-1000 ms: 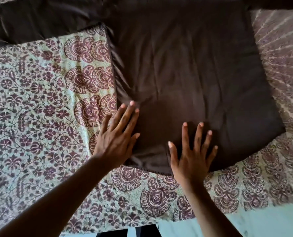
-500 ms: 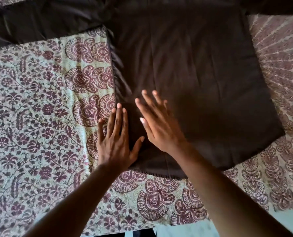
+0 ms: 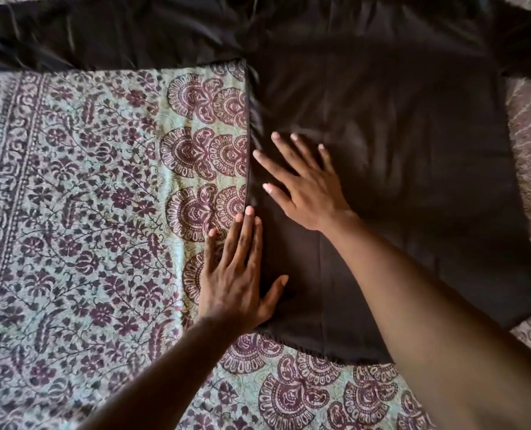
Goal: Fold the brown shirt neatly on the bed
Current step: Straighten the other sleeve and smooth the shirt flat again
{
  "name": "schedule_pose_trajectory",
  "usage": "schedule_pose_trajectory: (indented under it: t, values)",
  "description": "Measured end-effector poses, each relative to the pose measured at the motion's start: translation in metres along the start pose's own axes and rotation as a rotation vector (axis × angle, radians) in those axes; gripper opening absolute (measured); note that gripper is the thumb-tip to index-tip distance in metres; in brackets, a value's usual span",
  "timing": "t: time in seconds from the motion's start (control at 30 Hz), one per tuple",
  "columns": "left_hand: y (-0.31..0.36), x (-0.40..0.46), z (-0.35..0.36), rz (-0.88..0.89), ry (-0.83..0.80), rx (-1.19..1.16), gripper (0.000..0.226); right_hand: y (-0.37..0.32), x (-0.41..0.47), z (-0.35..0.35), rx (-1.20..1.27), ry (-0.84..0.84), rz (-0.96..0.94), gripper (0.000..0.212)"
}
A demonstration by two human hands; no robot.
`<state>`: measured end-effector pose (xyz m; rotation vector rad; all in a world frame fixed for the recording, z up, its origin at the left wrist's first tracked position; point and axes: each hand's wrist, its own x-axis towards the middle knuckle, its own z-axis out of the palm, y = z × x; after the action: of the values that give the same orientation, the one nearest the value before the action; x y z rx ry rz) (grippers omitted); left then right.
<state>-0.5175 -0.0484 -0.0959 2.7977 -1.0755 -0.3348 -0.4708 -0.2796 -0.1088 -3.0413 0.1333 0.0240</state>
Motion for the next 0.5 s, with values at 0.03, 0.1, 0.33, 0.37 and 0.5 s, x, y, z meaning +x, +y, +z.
schedule_pose_trajectory:
  t: [0.03,0.1,0.33,0.37,0.5]
  values:
    - [0.0,0.0,0.0,0.003,0.006,-0.01,0.1,0.008,0.002,0.003,0.0,0.021,0.127,0.062]
    - [-0.001,0.0,-0.001,0.003,0.006,-0.028,0.1,0.025,0.007,0.002,0.027,0.044,0.461,0.067]
    - [-0.001,0.044,-0.026,-0.067,0.112,-0.081,0.071,0.016,0.027,-0.012,0.095,0.159,0.626,0.066]
    - [-0.003,0.067,-0.032,-0.052,0.181,-0.096,0.063,0.011,0.029,-0.009,0.095,0.137,0.461,0.062]
    - [-0.024,0.16,-0.036,0.181,0.203,-0.038,0.066,0.017,0.021,0.008,0.055,0.026,0.315,0.055]
